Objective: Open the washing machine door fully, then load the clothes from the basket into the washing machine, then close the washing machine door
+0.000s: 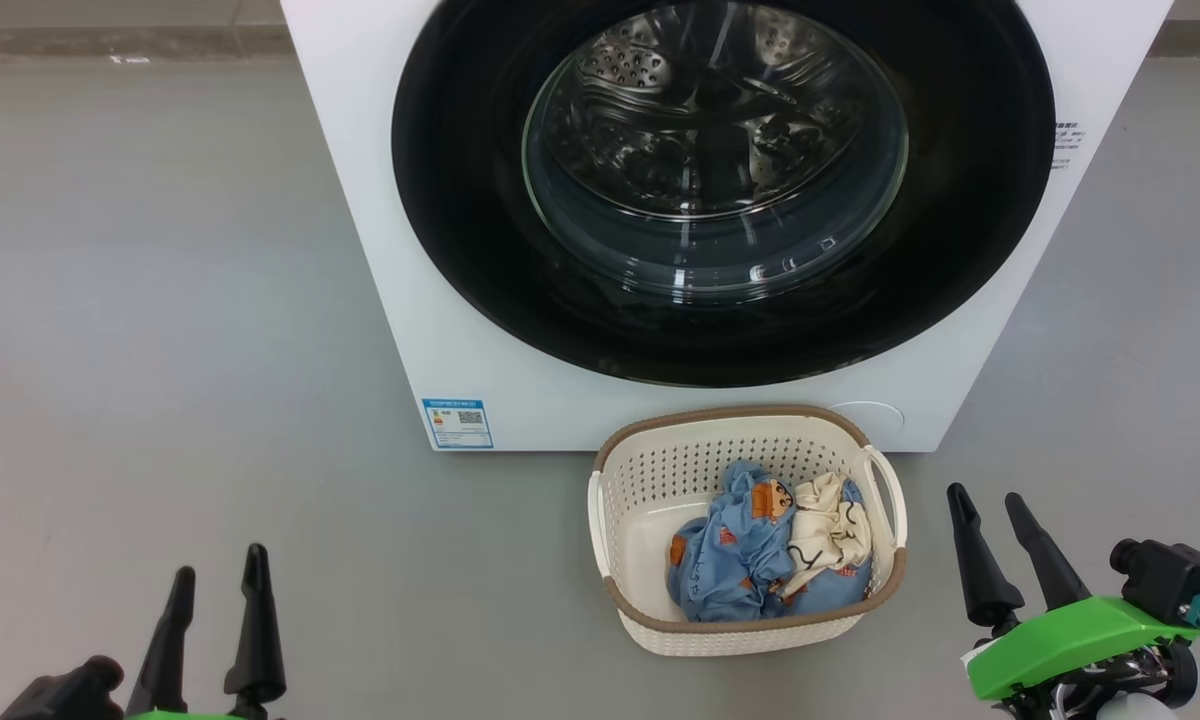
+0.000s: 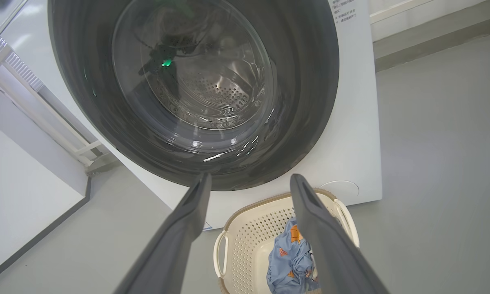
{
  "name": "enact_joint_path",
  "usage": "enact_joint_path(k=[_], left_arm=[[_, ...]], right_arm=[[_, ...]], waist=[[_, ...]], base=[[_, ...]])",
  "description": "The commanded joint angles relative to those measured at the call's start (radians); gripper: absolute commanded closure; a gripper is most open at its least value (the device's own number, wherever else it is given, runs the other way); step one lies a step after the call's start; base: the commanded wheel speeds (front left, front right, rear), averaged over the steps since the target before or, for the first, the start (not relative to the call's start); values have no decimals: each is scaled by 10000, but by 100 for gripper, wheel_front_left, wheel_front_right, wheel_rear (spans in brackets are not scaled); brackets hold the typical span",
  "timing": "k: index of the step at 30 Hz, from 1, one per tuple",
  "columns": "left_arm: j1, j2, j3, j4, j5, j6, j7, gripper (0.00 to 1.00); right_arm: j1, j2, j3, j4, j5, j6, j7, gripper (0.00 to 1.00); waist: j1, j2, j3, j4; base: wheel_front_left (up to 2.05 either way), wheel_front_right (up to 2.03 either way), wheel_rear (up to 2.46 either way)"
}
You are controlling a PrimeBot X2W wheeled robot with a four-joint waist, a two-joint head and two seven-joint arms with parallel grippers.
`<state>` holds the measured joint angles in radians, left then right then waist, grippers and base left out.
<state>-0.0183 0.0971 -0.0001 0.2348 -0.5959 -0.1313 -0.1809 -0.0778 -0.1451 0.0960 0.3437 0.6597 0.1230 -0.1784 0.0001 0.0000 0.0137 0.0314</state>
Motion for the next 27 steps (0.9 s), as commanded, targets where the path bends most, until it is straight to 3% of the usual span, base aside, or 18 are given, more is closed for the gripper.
enact_joint_path(k=[1, 22, 27], left_arm=[[-489, 273, 154, -339, 377, 5, -168, 0], [-551, 456, 69, -359, 2709, 6, -809, 0], [-578, 402, 88, -236, 2723, 6, -809, 0]], right_arm=[[-546, -209, 251, -262, -330, 66, -190, 0], [-670, -403, 546, -272, -2459, 77, -833, 0], [-618, -374, 520, -289, -2465, 77, -833, 0]], waist=[[0, 0, 12, -1], [0, 0, -71, 17], [0, 0, -93, 3]], base=[[0, 0, 0], [0, 0, 0], [0, 0, 0]])
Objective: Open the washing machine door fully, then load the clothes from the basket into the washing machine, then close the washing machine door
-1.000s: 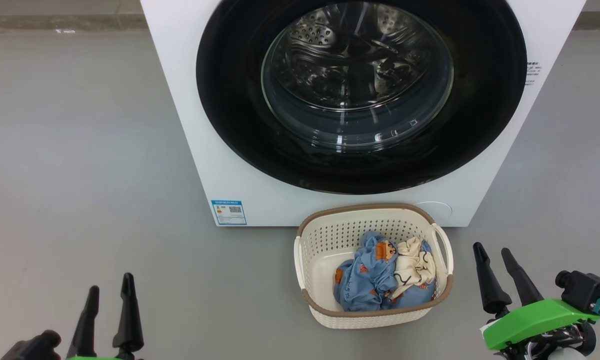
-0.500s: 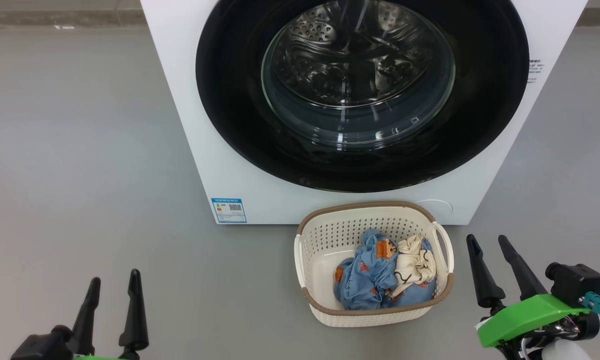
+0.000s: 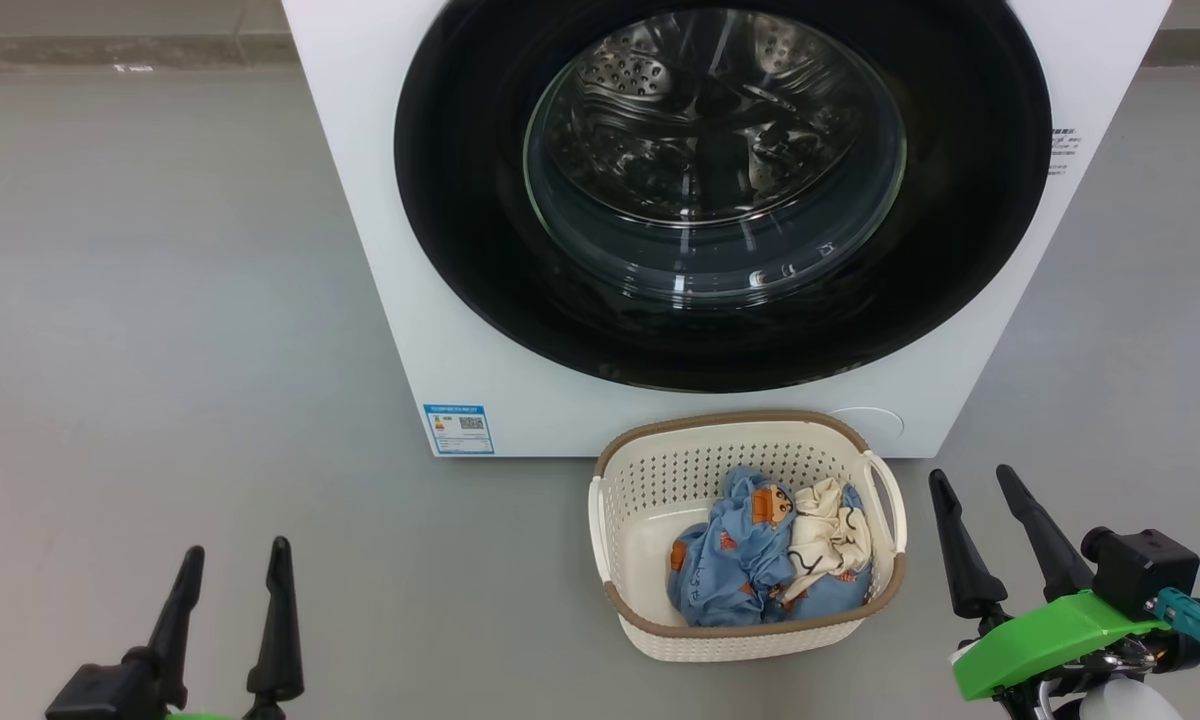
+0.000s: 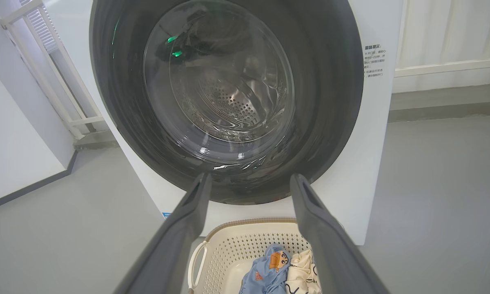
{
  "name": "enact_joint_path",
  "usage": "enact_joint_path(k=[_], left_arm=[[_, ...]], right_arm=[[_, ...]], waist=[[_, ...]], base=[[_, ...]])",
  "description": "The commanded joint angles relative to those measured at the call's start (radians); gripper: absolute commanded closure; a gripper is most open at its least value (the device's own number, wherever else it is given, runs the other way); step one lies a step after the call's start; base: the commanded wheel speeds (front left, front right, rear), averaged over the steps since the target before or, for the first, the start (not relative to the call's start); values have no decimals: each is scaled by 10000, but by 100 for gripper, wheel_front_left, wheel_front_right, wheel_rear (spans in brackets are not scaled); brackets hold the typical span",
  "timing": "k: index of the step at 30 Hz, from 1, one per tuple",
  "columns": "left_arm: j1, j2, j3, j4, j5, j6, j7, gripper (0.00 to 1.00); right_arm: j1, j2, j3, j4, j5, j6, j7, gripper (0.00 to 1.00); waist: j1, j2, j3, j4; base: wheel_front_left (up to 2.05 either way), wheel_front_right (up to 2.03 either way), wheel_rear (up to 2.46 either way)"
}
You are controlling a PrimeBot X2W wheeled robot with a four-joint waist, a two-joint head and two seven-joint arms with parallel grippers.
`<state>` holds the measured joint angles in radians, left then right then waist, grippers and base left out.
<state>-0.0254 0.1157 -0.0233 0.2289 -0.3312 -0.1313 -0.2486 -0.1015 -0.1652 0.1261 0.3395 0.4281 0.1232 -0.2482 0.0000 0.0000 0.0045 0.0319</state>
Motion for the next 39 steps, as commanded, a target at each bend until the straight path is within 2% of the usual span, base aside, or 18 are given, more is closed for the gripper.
enact_joint_path(k=[1, 14, 23, 39], left_arm=[[-513, 216, 320, -154, 80, 6, -132, 0], [-553, 203, 430, 125, 94, 6, -132, 0], [-601, 93, 693, 69, 794, 15, -132, 0], [-689, 32, 867, 102, 1034, 8, -132, 0]], right_arm=[[-377, -170, 214, -246, -149, 75, -136, 0], [-342, -138, 62, -263, -173, 75, -136, 0], [-338, -79, 21, -283, -199, 75, -136, 0], [-384, 25, 71, -291, -201, 75, -136, 0]], waist=[[0, 0, 0, -4], [0, 0, -19, -28], [0, 0, 1, -102], [0, 0, 164, -331]], base=[[0, 0, 0], [0, 0, 0], [17, 20, -37], [103, 103, -205]])
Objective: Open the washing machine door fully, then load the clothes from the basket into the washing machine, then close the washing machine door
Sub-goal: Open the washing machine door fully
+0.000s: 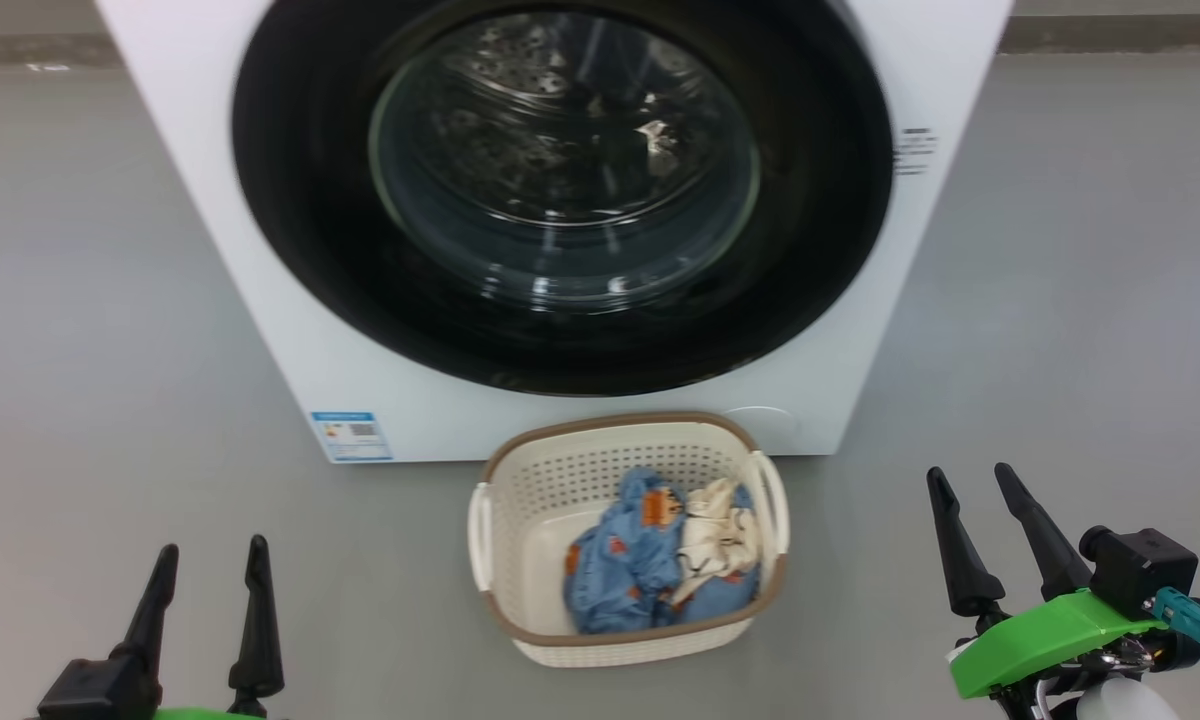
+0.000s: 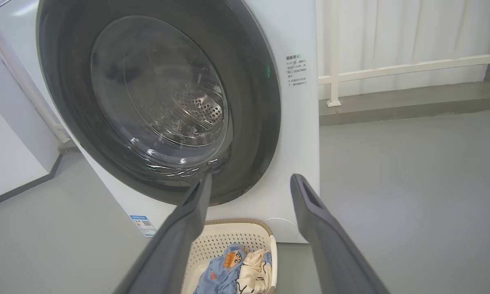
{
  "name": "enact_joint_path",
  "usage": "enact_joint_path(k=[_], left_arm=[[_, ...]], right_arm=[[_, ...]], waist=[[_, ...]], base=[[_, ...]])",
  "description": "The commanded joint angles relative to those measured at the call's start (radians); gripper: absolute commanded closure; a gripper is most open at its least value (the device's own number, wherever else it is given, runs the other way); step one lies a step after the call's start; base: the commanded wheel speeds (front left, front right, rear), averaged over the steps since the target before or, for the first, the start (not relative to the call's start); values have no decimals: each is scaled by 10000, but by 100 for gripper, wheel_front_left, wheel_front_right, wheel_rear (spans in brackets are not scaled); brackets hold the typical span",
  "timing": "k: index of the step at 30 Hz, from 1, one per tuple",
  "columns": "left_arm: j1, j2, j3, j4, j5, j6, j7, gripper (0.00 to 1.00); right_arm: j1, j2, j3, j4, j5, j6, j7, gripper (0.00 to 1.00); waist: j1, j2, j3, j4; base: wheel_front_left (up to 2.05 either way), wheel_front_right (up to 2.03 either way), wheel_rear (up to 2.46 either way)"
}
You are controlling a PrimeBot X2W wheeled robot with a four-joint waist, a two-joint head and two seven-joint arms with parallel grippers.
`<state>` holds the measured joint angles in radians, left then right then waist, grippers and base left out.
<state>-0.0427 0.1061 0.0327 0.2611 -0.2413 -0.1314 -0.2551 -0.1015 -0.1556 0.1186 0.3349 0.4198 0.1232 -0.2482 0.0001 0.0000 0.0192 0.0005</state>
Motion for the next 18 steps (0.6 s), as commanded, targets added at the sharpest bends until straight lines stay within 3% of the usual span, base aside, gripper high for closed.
enact_joint_path(k=[1, 13, 18], left_arm=[[-523, 132, 297, -215, 130, 9, -67, 0], [-609, 185, 245, -203, 59, 9, -67, 0], [-567, 152, 186, -444, -599, 8, -67, 0]], right_arm=[[-387, -65, 140, -244, -120, 75, -136, 0], [-451, -17, 77, -235, -142, 75, -136, 0], [-448, 13, 41, -224, -139, 75, -136, 0]], waist=[[-1, 0, 27, -27], [-1, 0, 98, -90], [-1, 0, 58, -136]], base=[[123, 123, -246], [123, 123, -246], [116, 116, -232]])
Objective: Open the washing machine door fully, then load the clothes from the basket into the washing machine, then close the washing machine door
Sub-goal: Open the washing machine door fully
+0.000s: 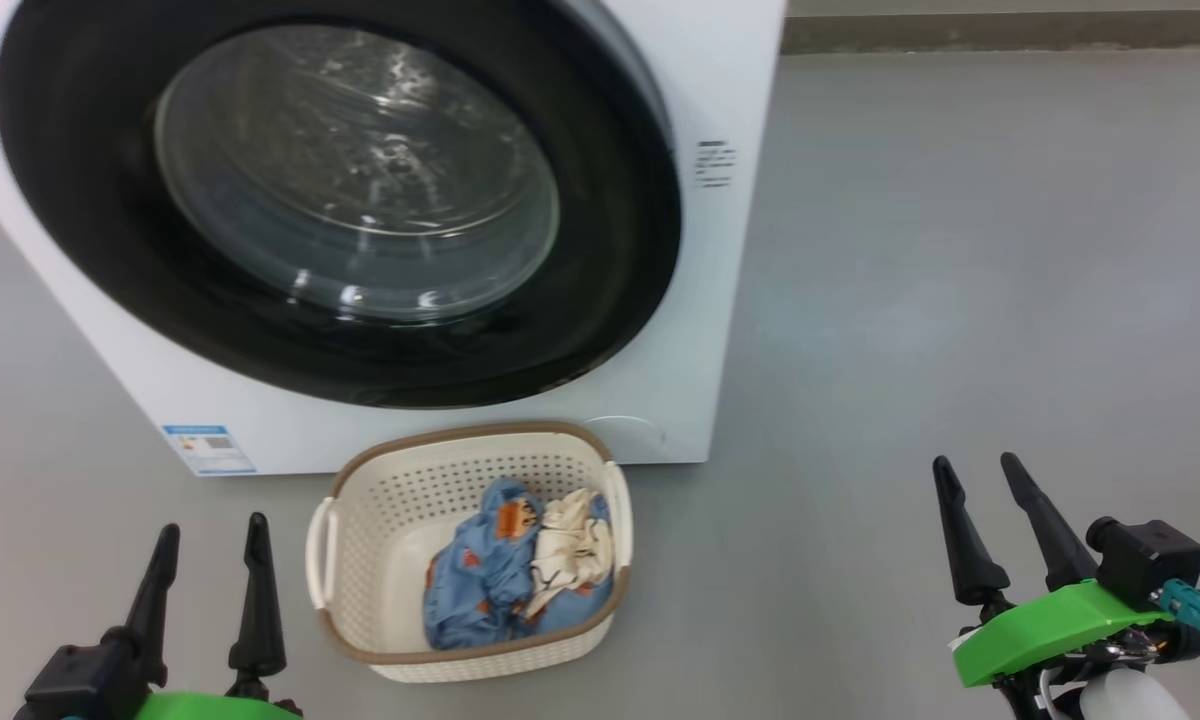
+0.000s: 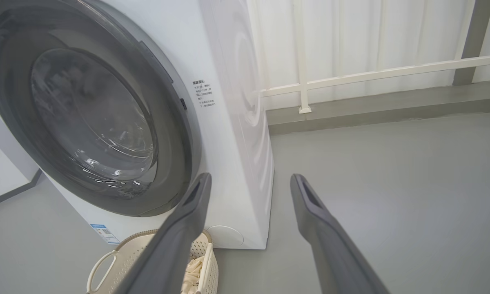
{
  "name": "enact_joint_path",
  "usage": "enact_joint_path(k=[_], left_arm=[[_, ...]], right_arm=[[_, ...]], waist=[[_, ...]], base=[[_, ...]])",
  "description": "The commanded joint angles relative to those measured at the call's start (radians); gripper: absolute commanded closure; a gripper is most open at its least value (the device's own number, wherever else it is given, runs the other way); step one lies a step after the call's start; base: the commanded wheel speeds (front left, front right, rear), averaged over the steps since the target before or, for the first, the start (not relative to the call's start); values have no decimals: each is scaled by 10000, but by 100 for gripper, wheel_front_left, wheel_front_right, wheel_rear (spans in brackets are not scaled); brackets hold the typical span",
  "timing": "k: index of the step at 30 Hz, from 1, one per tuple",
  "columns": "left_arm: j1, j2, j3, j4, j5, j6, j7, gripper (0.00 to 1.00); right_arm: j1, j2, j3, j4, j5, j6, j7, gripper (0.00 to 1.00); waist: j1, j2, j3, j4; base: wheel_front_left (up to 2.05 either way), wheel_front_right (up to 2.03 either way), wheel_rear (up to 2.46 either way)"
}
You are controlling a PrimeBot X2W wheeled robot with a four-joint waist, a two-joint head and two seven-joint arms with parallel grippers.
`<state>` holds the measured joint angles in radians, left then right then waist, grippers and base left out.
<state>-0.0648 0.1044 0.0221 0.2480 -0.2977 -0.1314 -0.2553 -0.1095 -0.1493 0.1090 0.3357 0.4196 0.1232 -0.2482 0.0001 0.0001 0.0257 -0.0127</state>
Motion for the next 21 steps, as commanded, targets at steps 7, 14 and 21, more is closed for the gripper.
enact_joint_path(k=[7, 14, 21], left_arm=[[-262, 262, 156, -438, -172, 8, -65, 0], [-187, 245, 73, -370, -183, 8, -65, 0], [-64, 104, 25, -350, -234, 8, -65, 0]], right_arm=[[-344, -31, 102, -236, -74, 75, -136, 0], [-362, 39, -66, -404, -2, 75, -136, 0], [-504, 208, -125, -466, 227, 75, -136, 22]], waist=[[-1, -1, -49, -17], [-1, -1, -110, 54], [-1, -1, -102, 146]], base=[[72, 72, -144], [13, 13, -27], [0, 0, 0]])
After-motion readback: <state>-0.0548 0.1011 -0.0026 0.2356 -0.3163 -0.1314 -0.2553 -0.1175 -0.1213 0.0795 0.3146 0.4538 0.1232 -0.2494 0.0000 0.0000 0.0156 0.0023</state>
